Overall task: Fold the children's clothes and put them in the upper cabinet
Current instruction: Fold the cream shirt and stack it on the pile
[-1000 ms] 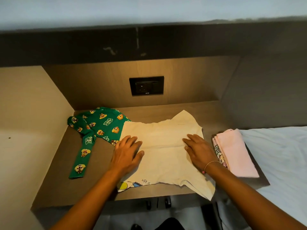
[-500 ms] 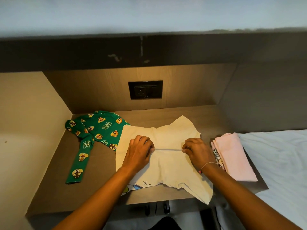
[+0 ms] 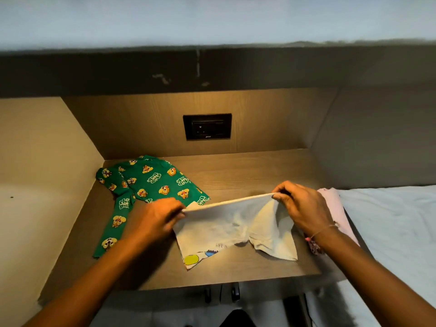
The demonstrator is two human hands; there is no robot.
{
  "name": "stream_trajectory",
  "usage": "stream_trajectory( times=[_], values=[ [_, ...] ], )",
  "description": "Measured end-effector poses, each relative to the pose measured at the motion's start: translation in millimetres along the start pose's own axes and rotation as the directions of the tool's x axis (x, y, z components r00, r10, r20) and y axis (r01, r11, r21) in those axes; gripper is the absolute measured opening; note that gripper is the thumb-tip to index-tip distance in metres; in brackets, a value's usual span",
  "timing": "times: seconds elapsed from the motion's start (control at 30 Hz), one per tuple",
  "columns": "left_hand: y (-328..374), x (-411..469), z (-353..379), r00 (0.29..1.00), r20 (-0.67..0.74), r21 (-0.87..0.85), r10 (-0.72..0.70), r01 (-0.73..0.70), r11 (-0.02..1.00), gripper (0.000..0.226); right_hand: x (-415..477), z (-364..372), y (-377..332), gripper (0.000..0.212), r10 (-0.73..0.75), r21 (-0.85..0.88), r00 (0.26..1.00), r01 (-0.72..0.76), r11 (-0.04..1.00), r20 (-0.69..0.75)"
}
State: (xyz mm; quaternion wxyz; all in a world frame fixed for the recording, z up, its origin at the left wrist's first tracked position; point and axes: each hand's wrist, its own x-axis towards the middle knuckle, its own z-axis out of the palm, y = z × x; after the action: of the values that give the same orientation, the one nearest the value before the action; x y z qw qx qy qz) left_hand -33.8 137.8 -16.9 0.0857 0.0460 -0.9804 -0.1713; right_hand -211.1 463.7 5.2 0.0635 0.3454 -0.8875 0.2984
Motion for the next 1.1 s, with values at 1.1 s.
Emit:
stream_trajectory(
  times=[1.1],
  values=[
    [30.1,4.3,92.9,0.970,0.167,0.254,-0.175,0.130,0.959,0.072,-42.3,87.1,10.8,0.069,0.172,-0.356,0.914,-0.033,0.934,0.367]
  ],
)
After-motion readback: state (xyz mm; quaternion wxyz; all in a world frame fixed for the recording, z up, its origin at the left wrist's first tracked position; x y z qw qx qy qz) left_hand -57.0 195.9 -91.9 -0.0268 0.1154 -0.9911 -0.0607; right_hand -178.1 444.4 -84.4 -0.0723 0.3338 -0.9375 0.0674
